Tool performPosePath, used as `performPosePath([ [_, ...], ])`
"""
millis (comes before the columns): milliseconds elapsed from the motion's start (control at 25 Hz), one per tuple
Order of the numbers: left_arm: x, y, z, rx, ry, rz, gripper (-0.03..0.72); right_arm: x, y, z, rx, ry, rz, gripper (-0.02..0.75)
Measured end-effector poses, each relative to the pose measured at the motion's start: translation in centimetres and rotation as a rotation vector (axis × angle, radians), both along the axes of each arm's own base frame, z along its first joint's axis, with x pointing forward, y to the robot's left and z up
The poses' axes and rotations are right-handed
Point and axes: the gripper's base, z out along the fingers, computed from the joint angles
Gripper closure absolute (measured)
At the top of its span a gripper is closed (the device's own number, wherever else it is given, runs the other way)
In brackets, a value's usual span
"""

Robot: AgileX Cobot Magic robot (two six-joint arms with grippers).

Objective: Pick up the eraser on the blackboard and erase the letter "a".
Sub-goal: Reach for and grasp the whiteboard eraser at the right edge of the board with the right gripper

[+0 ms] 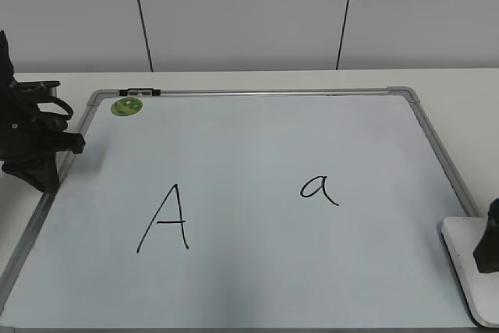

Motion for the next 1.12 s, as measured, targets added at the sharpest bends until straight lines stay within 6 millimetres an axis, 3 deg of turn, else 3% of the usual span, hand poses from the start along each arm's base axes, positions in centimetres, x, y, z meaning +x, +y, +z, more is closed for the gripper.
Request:
performPosePath([
  [320, 0.0, -0.1, 0.0, -0.007, 0.000, 0.005, 0.660, 3.2, 0.1, -0.7, 0.002, 0.028, -0.022, 0.065],
  [1120, 0.0, -0.1, 0.0, -0.010, 0.001, 0.008, 0.659, 5.0, 0.1, -4.3, -0.080, 0.099, -0.031, 0.073],
])
